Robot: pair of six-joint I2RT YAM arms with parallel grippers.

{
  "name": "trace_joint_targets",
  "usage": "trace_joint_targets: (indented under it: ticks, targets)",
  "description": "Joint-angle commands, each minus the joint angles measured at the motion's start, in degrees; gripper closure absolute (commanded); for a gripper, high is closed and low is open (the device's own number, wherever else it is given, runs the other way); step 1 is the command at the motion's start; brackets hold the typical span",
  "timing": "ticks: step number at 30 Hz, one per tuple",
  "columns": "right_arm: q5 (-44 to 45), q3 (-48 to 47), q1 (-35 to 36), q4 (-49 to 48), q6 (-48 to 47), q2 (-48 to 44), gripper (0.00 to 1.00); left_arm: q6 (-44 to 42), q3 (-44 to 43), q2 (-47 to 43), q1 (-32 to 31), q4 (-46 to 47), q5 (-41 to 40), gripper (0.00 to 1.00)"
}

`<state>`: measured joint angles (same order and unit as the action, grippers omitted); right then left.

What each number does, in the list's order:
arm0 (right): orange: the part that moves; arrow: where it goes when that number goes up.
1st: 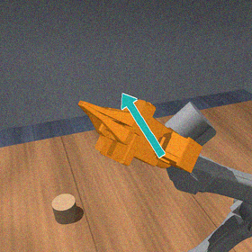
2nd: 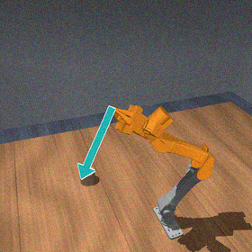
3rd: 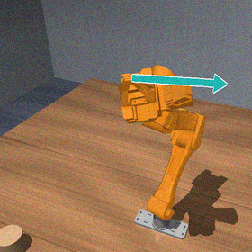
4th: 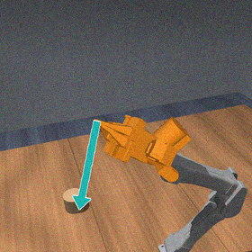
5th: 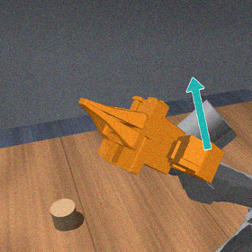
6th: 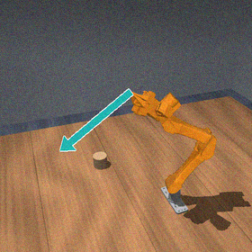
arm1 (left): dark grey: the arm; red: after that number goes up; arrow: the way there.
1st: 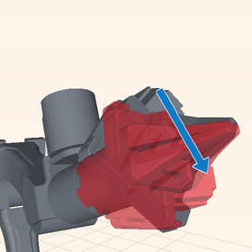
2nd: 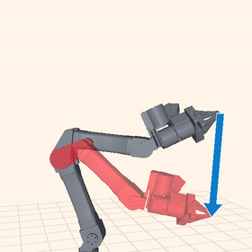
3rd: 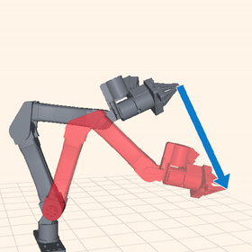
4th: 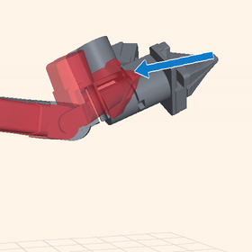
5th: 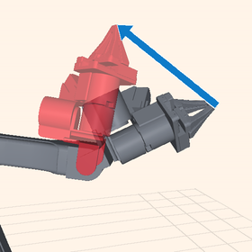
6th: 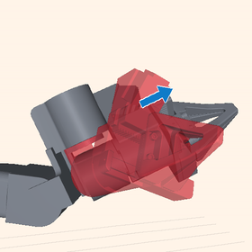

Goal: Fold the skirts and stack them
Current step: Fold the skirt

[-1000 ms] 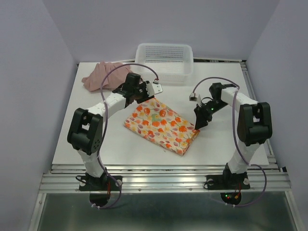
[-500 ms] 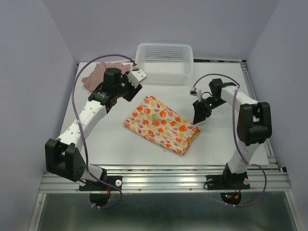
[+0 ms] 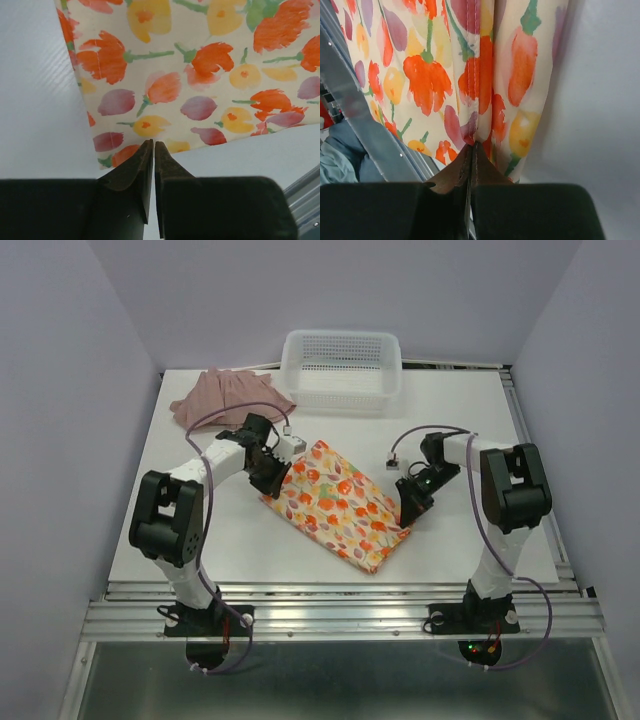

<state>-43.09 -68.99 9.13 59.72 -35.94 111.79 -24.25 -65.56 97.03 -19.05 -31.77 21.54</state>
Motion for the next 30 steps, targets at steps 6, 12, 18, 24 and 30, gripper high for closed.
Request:
trace_joint_targets:
  ticks: [6, 12, 18, 24, 30]
  targets:
    - [-1.48, 0.09, 0.54, 0.75, 2.37, -1.83, 0.99, 5.0, -3.6, 9.74, 0.33, 1.18, 3.07, 0.83]
    - [-2.52, -8.34, 0.54, 1.27, 4.3, -6.13, 0.99, 5.62, -10.28, 14.93, 1.73, 2.85, 1.49, 0.84]
    - [4.57, -5.73, 0.54, -4.69, 6.06, -8.34, 0.99, 4.48, -13.01, 15.47, 4.19, 3.91, -0.71, 0.83]
    - [5.83, -1.15, 0.02, -4.98, 3.52, -4.92, 0.83, 1.41, -16.09, 13.89, 4.55, 4.7, -5.09, 0.73]
    - [0.13, -6.75, -1.12, -4.61, 9.64, -5.26, 0.37, -3.34, -18.37, 10.37, 5.6, 5.67, -7.21, 0.63]
